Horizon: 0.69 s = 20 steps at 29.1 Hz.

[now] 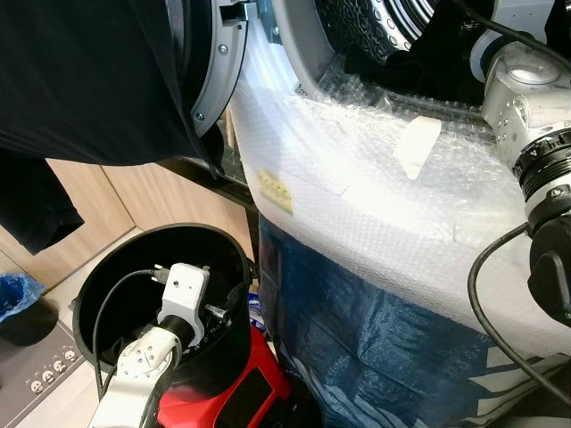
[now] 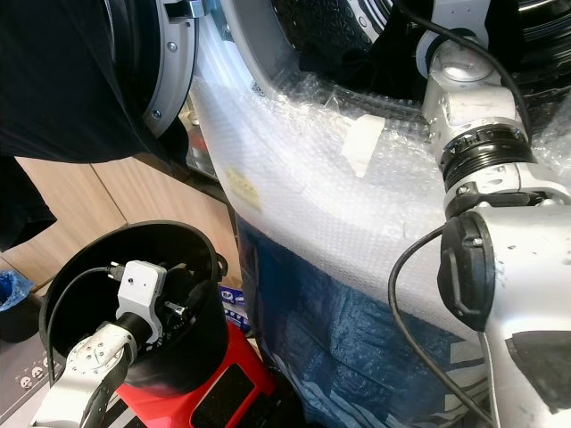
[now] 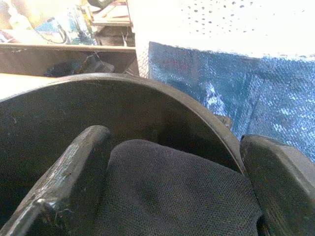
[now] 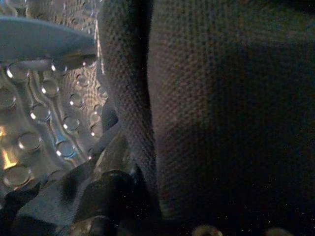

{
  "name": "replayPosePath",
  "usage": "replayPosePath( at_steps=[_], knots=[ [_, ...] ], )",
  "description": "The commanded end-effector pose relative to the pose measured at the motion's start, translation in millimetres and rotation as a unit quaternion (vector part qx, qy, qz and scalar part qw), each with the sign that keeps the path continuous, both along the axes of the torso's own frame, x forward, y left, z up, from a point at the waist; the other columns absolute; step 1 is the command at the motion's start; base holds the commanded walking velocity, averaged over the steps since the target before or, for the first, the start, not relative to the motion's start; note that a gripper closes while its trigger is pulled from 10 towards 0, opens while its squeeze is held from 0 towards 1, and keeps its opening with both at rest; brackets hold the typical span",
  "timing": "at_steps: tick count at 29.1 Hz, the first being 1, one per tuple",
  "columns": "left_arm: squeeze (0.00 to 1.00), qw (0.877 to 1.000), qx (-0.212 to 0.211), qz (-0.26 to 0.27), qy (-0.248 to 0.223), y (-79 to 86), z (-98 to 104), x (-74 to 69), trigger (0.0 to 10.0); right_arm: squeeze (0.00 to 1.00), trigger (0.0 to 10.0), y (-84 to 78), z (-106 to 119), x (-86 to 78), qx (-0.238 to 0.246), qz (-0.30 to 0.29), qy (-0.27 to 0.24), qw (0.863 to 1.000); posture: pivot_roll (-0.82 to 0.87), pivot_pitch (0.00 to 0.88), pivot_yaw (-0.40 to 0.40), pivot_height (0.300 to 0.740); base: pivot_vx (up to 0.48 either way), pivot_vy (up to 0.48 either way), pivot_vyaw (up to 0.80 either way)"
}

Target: Clothes washing

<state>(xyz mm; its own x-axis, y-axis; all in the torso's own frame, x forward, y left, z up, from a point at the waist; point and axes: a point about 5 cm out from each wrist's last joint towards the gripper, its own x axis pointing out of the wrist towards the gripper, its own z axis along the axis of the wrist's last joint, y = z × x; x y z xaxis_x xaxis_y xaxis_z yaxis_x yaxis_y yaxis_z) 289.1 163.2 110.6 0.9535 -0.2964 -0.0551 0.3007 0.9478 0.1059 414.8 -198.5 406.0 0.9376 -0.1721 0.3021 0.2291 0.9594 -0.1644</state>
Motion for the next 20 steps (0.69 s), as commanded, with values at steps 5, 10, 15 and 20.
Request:
replayPosePath(
  at_steps=[5, 10, 15, 20],
  knots=[
    [0.00, 1.000, 0.010, -0.004, 0.008, -0.7, -2.2, 0.1, 10.0, 1.00, 10.0, -3.1, 14.1, -4.8, -0.036, -0.026, -0.028, 0.999, 0.14, 0.079, 0.084, 0.740, 0.000, 0.000, 0.00],
    [0.00, 1.000, 0.015, -0.015, 0.003, -5.2, 0.0, 0.9, 10.0, 1.00, 10.0, -16.4, 31.3, -14.8, -0.143, -0.147, -0.079, 0.976, 0.14, 0.071, 0.084, 0.740, 0.000, 0.000, 0.00],
    [0.00, 1.000, 0.010, -0.015, 0.005, -6.6, -0.3, -0.7, 10.0, 1.00, 10.0, -17.1, 38.2, -18.5, -0.096, -0.140, -0.116, 0.979, 0.15, 0.069, 0.083, 0.740, 0.000, 0.000, 0.00],
    [0.00, 1.000, 0.010, -0.016, 0.006, -6.5, -0.3, -0.6, 10.0, 1.00, 10.0, 7.5, 14.0, -3.5, -0.039, -0.008, -0.045, 0.998, 0.14, 0.074, 0.086, 0.740, 0.000, 0.000, 0.00]
  ],
)
